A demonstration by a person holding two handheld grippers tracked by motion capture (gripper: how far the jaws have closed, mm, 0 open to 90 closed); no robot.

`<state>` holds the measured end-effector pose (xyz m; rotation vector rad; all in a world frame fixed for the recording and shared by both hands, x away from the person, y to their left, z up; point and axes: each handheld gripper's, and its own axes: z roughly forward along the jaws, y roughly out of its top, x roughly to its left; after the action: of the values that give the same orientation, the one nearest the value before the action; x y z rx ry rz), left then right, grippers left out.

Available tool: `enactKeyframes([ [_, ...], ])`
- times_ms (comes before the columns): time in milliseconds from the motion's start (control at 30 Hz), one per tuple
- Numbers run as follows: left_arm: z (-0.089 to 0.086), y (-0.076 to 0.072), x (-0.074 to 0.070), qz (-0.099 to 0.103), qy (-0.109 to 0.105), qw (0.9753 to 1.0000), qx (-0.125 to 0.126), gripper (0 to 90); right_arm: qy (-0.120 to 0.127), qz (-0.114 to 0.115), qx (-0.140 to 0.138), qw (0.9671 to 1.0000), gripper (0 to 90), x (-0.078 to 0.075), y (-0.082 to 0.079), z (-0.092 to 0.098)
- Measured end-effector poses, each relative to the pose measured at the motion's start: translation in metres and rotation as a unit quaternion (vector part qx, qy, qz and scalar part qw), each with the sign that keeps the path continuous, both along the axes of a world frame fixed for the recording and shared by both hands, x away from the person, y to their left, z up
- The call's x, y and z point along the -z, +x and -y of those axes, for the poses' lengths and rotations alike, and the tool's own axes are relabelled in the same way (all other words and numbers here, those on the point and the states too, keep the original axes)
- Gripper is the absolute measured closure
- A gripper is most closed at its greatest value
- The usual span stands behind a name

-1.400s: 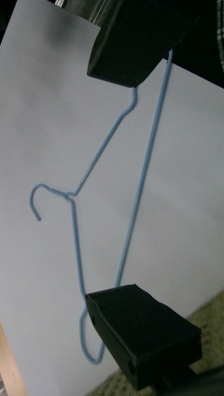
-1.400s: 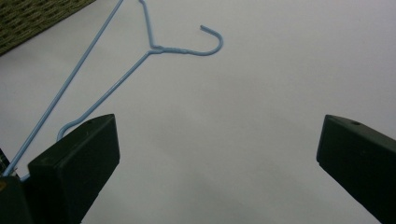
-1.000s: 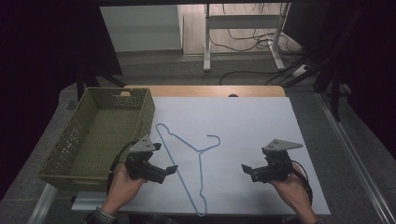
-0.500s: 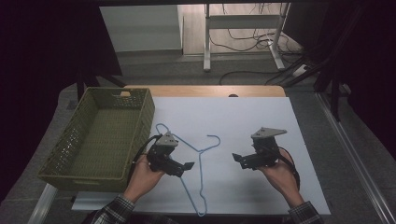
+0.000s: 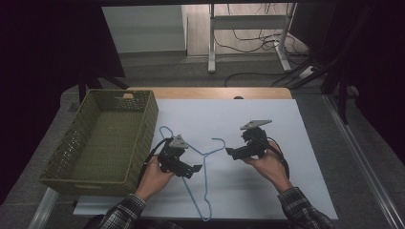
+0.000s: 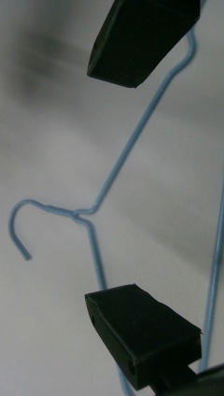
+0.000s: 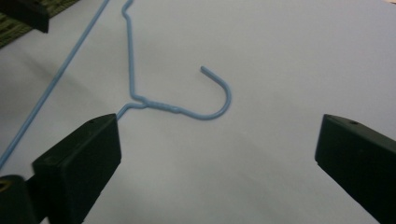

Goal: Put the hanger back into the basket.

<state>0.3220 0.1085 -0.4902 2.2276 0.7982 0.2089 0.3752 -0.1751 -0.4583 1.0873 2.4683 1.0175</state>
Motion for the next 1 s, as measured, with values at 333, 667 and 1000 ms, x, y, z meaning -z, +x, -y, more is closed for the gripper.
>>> enactKeyframes([
  [333, -0.005, 0.000, 0.007, -0.001, 0.002, 0.9999, -0.010, 0.0, -0.025, 0.000, 0.012, 0.9996, 39.5, 0.016, 0.033, -0.028],
  [667, -0.005, 0.001, 0.015, -0.003, 0.003, 0.9999, -0.016, 0.0, -0.040, -0.015, 0.013, 0.9990, 70.4, 0.045, 0.056, -0.040],
  [1000, -0.005, 0.004, 0.017, -0.007, 0.000, 0.9998, -0.019, 0.0, -0.064, -0.017, 0.013, 0.9977, 85.8, 0.059, 0.059, -0.046],
])
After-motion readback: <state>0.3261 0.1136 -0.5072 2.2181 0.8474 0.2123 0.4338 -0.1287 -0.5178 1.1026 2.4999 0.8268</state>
